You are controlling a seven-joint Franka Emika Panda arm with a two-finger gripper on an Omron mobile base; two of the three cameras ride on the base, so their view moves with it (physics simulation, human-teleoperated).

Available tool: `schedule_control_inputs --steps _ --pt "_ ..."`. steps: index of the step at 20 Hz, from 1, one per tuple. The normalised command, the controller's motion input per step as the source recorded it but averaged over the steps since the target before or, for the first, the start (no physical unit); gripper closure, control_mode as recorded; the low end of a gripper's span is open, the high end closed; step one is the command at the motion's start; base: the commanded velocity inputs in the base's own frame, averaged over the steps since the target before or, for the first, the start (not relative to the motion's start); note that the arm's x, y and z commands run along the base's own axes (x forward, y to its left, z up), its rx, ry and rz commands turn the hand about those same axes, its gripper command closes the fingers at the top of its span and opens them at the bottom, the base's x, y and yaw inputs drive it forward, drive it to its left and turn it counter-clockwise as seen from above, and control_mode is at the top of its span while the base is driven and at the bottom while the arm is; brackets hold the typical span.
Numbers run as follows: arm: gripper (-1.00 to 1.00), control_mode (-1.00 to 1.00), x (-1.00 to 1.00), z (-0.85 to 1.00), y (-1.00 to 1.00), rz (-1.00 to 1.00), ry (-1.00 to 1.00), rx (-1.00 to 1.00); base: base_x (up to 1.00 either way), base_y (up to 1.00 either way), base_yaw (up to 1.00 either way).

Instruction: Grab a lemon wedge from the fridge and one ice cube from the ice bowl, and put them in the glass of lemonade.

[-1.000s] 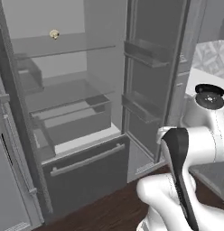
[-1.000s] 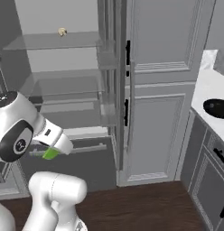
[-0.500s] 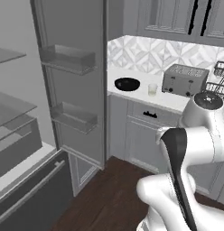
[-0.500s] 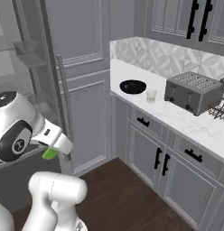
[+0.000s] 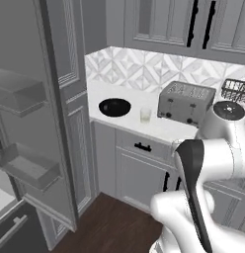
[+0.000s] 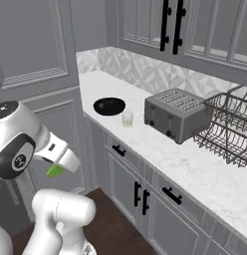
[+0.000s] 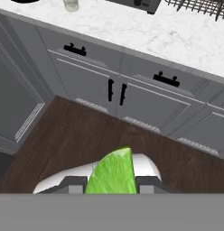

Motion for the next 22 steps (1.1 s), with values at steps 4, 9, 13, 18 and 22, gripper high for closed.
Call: schedule_control_inputs --steps 4,9,13,18,22 --pt "1.0 1.0 0.0 0.0 0.0 0.0 0.0 0.0 1.0 0.0 0.0" --pt "1.0 1.0 0.0 0.0 0.0 0.0 0.0 0.0 1.0 -0.16 0.0" --pt "1.0 1.0 0.0 0.0 0.0 0.0 0.0 0.0 0.88 -0.18 0.0" --pt "1.0 1.0 0.0 0.0 0.0 0.0 0.0 0.0 0.24 0.0 0.0" --pt "1.0 1.0 0.0 0.0 0.0 0.0 0.0 0.0 0.26 0.0 0.0"
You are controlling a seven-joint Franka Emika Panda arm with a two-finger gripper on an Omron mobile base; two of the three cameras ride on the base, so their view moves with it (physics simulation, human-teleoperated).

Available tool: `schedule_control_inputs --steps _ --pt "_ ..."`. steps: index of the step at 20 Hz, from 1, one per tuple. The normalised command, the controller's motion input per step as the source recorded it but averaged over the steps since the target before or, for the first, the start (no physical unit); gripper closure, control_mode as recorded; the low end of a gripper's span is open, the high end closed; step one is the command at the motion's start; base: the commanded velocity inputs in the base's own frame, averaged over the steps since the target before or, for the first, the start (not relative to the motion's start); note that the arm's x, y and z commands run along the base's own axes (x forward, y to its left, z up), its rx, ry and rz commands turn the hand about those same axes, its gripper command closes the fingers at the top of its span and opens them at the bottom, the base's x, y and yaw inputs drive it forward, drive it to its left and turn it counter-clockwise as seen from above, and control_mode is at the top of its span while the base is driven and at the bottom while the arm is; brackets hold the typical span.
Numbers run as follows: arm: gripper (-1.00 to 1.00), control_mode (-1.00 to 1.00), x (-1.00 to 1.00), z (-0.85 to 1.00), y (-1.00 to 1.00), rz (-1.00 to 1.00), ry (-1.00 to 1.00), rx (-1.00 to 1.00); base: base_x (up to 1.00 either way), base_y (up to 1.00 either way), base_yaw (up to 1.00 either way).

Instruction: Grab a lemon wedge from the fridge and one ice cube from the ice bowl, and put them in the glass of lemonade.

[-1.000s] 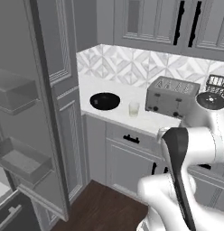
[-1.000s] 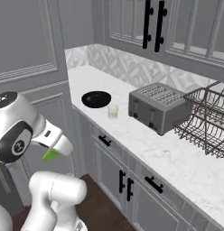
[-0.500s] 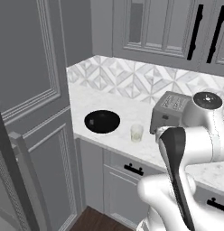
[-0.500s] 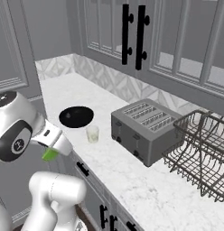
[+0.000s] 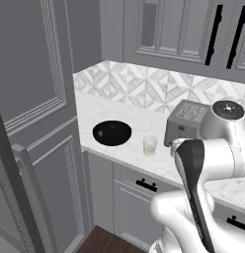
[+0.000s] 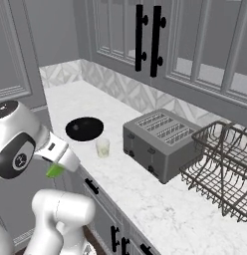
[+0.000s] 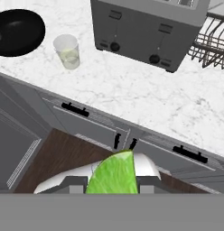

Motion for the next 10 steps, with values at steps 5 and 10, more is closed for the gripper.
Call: schedule_control_inputs --steps 5,10 --pt "1.0 -1.0 1.0 0.0 0.0 0.09 0.03 0.0 0.0 0.0 0.0" --pt "1.0 -1.0 1.0 0.0 0.02 0.18 0.01 0.0 0.0 0.0 0.0"
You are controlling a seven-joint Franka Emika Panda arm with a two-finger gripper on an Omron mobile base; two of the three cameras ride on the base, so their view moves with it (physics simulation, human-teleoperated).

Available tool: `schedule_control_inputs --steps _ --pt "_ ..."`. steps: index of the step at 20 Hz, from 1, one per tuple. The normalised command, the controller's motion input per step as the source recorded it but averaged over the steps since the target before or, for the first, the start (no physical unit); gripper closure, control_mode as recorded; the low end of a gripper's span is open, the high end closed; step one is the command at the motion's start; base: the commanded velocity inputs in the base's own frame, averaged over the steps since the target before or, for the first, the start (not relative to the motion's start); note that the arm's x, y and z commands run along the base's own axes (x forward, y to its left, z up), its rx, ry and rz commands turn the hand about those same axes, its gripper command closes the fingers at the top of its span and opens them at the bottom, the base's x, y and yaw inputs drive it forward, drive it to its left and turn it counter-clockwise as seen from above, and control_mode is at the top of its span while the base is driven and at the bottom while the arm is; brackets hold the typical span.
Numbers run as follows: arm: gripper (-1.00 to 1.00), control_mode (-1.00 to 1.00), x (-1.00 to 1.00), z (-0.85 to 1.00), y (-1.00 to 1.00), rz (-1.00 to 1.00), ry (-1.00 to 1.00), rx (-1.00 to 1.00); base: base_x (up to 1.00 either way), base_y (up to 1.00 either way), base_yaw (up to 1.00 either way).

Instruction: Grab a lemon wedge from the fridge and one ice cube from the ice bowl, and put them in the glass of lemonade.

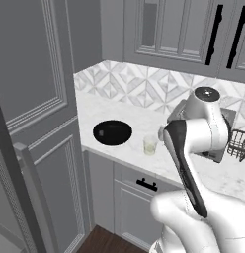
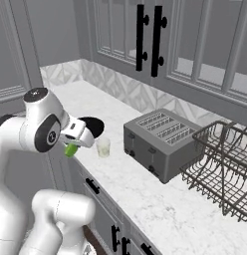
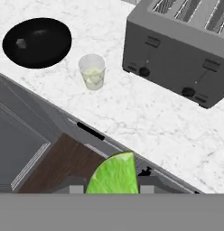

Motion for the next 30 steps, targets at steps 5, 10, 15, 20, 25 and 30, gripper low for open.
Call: schedule_control_inputs --steps 5,10,15,20,25,30 --pt "1.0 -1.0 1.0 -0.01 0.03 0.23 0.02 0.0 0.0 0.0 0.0" --pt "1.0 -1.0 1.0 -0.15 0.04 0.17 0.12 0.0 0.0 0.0 0.0" --pt "1.0 -1.0 0.67 -0.53 0.01 0.04 0.08 -0.01 0.0 0.0 0.0" --pt "1.0 -1.0 0.3 -0.64 0.01 0.0 0.01 -0.01 0.0 0.0 0.0" --pt "1.0 -1.0 0.36 -0.38 0.01 0.0 0.0 0.0 0.0 0.0 0.0" --pt "1.0 -1.0 0.8 -0.01 0.0 0.0 0.0 0.0 0.0 0.0 0.0"
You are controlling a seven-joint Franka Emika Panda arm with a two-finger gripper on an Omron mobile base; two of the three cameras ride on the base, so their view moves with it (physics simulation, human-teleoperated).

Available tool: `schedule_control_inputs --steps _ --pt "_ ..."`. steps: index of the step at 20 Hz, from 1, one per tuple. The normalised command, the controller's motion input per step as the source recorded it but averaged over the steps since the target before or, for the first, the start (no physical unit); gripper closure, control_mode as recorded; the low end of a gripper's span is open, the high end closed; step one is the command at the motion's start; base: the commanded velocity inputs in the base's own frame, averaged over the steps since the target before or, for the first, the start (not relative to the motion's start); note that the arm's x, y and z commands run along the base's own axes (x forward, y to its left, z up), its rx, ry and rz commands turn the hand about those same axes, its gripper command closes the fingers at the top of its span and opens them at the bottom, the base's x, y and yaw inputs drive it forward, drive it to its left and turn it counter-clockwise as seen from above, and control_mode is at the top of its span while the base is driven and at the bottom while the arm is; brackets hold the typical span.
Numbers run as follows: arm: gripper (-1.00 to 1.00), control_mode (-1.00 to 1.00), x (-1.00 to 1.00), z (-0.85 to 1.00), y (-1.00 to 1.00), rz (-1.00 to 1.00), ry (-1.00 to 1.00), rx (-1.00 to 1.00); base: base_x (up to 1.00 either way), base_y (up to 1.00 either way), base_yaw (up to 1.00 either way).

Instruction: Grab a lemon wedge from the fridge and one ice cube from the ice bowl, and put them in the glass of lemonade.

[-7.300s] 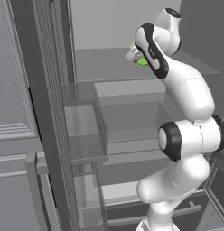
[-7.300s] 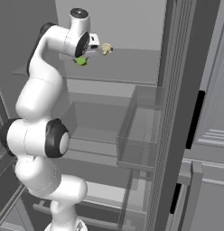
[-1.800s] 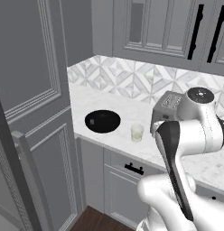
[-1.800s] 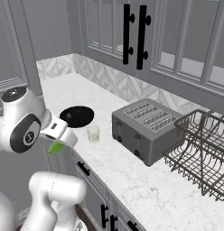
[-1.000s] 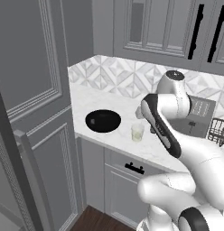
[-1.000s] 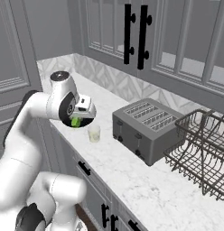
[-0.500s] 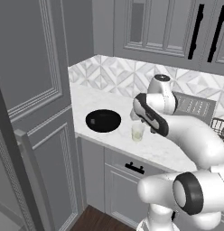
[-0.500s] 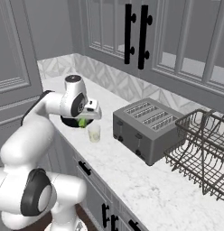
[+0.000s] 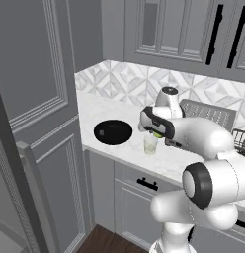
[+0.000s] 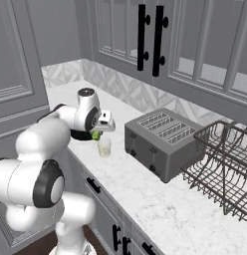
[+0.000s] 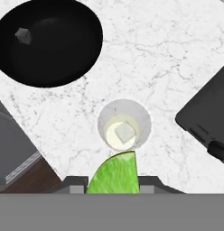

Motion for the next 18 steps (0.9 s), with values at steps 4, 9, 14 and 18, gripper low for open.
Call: schedule_control_inputs --steps 4,9,14,18 --pt "1.0 -1.0 0.26 -0.09 0.0 0.0 0.0 -0.01 0.0 0.0 0.0" --pt "1.0 -1.0 0.05 -0.07 0.0 0.0 0.0 0.0 0.0 0.0 0.0" --pt "1.0 -1.0 0.0 0.0 -0.02 0.0 0.0 0.0 0.0 0.0 0.0" --pt "1.0 -1.0 0.39 0.0 0.0 0.0 0.02 0.0 0.0 0.0 0.0"
